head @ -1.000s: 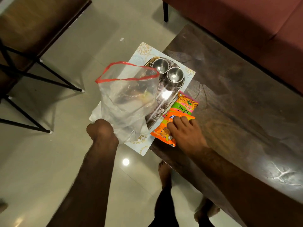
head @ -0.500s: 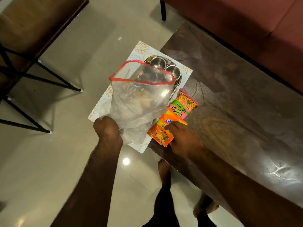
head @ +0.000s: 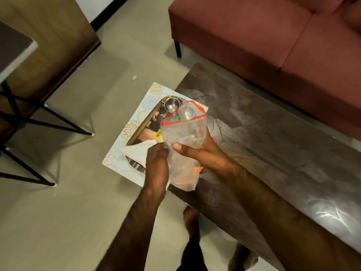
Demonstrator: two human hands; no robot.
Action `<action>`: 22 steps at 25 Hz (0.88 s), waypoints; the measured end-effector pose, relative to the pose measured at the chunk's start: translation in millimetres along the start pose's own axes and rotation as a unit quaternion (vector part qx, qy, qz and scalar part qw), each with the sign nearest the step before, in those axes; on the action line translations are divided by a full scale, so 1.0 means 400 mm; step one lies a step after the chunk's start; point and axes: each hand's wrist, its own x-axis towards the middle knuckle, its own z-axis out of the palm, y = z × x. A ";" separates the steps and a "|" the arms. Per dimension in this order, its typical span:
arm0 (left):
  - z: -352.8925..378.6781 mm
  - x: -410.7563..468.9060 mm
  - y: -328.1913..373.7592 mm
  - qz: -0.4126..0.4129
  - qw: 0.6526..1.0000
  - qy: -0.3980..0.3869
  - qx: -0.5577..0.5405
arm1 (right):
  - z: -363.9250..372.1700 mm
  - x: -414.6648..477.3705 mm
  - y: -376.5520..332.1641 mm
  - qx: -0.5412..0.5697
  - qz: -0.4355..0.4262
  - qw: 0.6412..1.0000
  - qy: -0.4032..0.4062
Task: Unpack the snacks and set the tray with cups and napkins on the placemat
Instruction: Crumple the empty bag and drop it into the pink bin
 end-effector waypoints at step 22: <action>0.265 -0.226 0.218 0.036 0.974 -0.186 -0.126 | -0.216 -0.274 -0.138 -0.022 -0.071 0.980 0.182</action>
